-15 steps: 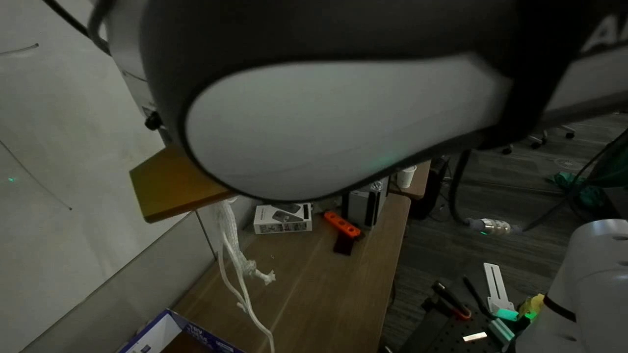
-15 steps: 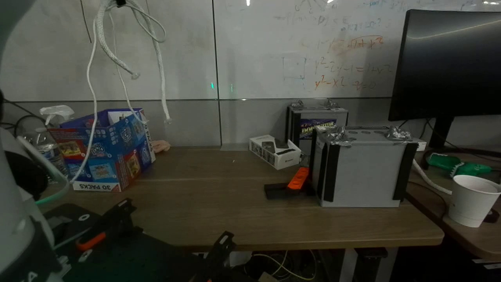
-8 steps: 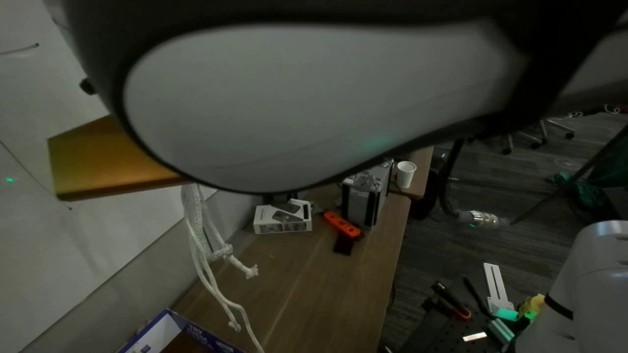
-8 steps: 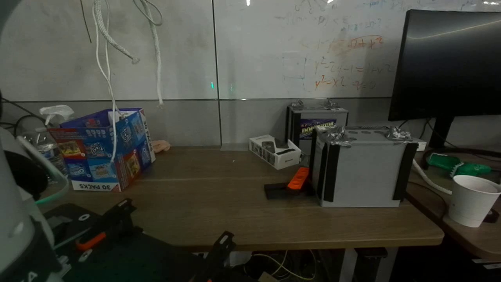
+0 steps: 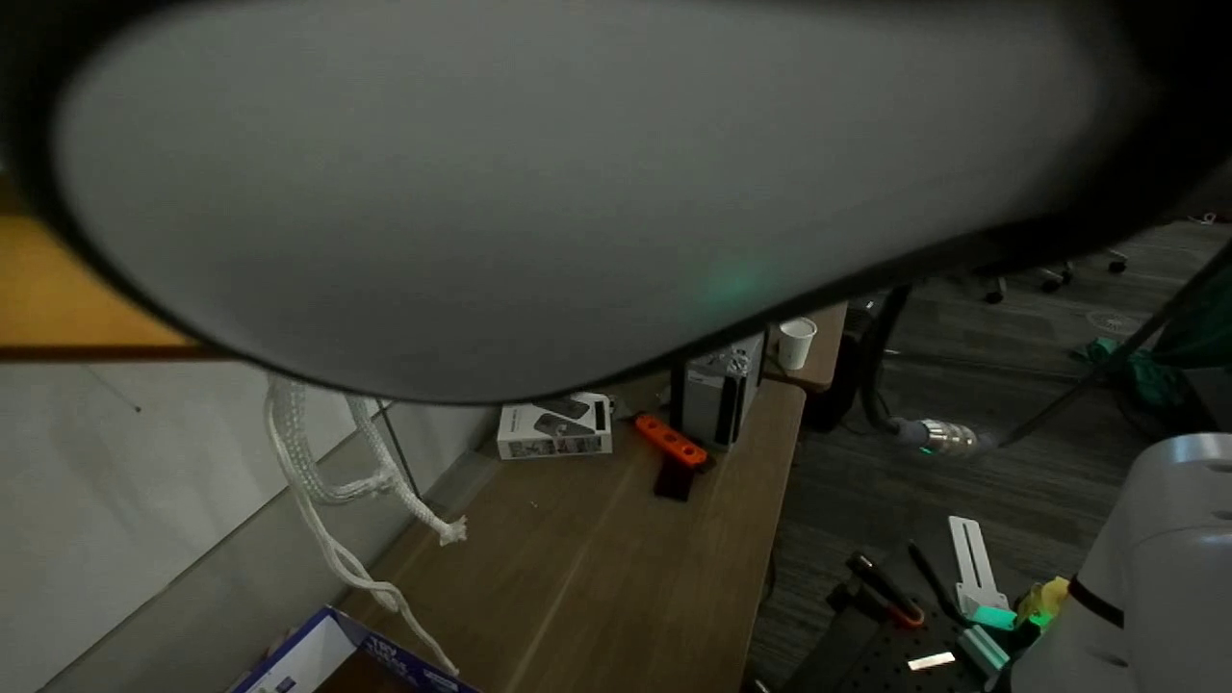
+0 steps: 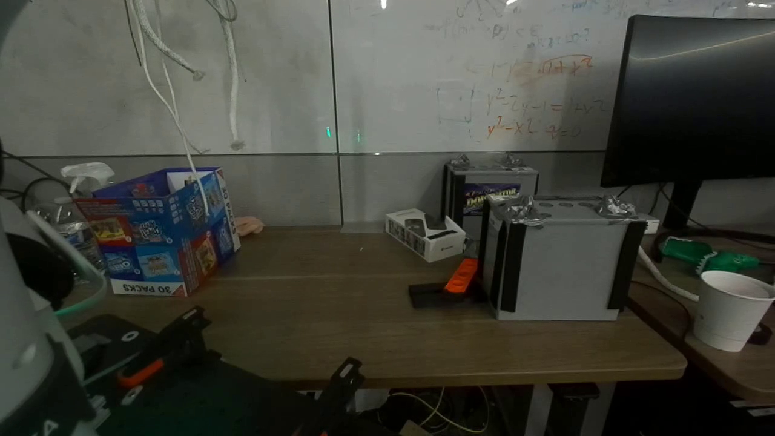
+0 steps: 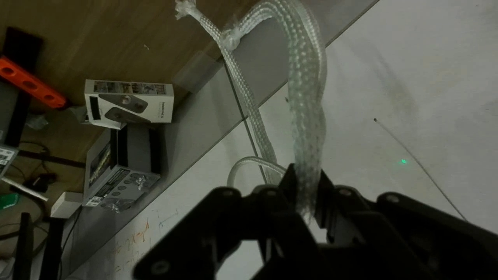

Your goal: Pick up the ropes on the table and put them in the box

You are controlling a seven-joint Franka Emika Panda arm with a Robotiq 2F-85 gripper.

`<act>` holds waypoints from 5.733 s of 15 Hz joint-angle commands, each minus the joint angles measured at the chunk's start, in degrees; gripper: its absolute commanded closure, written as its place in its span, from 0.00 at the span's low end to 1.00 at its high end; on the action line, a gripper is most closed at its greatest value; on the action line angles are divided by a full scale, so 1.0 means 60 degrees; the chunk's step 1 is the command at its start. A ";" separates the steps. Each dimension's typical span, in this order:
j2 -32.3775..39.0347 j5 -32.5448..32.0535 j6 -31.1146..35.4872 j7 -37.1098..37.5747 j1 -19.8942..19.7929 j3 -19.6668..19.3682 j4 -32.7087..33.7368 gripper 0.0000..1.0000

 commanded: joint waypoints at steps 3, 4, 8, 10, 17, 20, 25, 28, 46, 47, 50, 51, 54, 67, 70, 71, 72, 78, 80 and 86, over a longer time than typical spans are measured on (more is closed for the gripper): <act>0.0439 0.0866 0.0414 0.0127 0.0481 0.0341 0.0024 0.91; 0.0565 0.0877 0.0407 0.0190 0.0564 0.0509 -0.0027 0.91; 0.1331 0.0714 0.0708 0.0303 0.0890 0.1122 -0.0059 0.91; 0.1768 0.0430 0.1037 0.0328 0.0916 0.1273 -0.0141 0.91; 0.2861 0.0637 0.1682 -0.0811 0.0916 0.0460 -0.0074 0.91; 0.3263 0.0948 0.1751 -0.1637 0.1058 -0.0078 -0.0036 0.91; 0.3764 0.1129 0.1616 -0.2349 0.1506 -0.0534 0.0054 0.91; 0.4030 0.1200 0.1481 -0.2659 0.1832 -0.0548 0.0156 0.91; 0.3877 0.2077 0.0482 -0.3610 0.1813 -0.1694 -0.0204 0.01; 0.3833 0.2390 0.0628 -0.3577 0.1636 -0.1845 -0.0424 0.00; 0.3640 0.3070 0.1061 -0.3359 0.1112 -0.2313 -0.1126 0.00; 0.3626 0.3414 0.1329 -0.3367 0.0929 -0.2431 -0.1389 0.00; 0.3785 0.4011 0.2501 -0.3118 0.0522 -0.2786 -0.2043 0.00; 0.6452 1.0019 0.5296 -0.4176 -0.0805 -0.1994 -0.3189 0.00; 0.6951 1.1969 0.4727 -0.5599 -0.1034 -0.1543 -0.2862 0.00; 0.7046 1.2363 0.4524 -0.5880 -0.0962 -0.1594 -0.2779 0.00; 0.7136 1.2667 0.4258 -0.6132 -0.0865 -0.1701 -0.2728 0.00; 0.7606 1.3615 0.2738 -0.7339 -0.0579 -0.2186 -0.2453 0.00; 0.7788 1.3680 0.2354 -0.7622 -0.0473 -0.2372 -0.2337 0.00; 0.8280 1.3766 0.1457 -0.8494 -0.0372 -0.2757 -0.1916 0.00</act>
